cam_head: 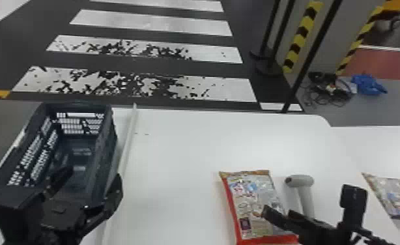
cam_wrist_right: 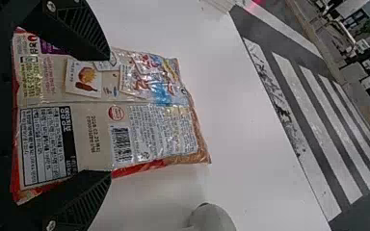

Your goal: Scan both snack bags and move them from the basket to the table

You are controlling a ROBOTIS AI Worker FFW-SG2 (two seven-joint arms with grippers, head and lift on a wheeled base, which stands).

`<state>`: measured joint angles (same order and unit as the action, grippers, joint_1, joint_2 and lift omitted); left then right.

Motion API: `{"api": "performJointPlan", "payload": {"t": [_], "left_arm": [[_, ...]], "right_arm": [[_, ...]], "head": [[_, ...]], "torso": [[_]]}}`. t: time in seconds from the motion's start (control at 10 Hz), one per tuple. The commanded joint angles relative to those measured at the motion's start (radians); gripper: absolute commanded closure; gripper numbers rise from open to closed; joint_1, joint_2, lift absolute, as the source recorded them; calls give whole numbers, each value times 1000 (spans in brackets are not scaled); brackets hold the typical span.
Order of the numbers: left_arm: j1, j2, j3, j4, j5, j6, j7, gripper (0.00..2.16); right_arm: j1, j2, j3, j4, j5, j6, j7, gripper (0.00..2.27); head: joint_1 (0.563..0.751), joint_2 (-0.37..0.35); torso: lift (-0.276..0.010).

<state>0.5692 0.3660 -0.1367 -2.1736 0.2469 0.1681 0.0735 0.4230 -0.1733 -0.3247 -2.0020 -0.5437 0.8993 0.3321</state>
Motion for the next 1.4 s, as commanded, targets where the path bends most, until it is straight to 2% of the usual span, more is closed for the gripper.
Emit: {"api": "performJointPlan", "payload": {"t": [0.0, 0.3, 0.9, 1.3], "left_arm": [[1, -1, 0, 0, 0, 0, 0, 53], [0, -2, -3, 9, -1, 0, -3, 53], [-15, -2, -24, 6, -5, 6, -3, 53], [0, -4, -30, -5, -17, 6, -1, 53]], "right_arm": [[-16, 0, -4, 31, 13, 8, 22, 80], [-29, -2, -10, 72, 24, 2, 74, 80], [-38, -8, -22, 72, 62, 2, 84, 80], [-52, -11, -22, 117, 62, 8, 154, 76]], "head": [[695, -133], [695, -133], [695, -161], [695, -168]], "torso": [[-98], [-98], [-98], [-98]]}}
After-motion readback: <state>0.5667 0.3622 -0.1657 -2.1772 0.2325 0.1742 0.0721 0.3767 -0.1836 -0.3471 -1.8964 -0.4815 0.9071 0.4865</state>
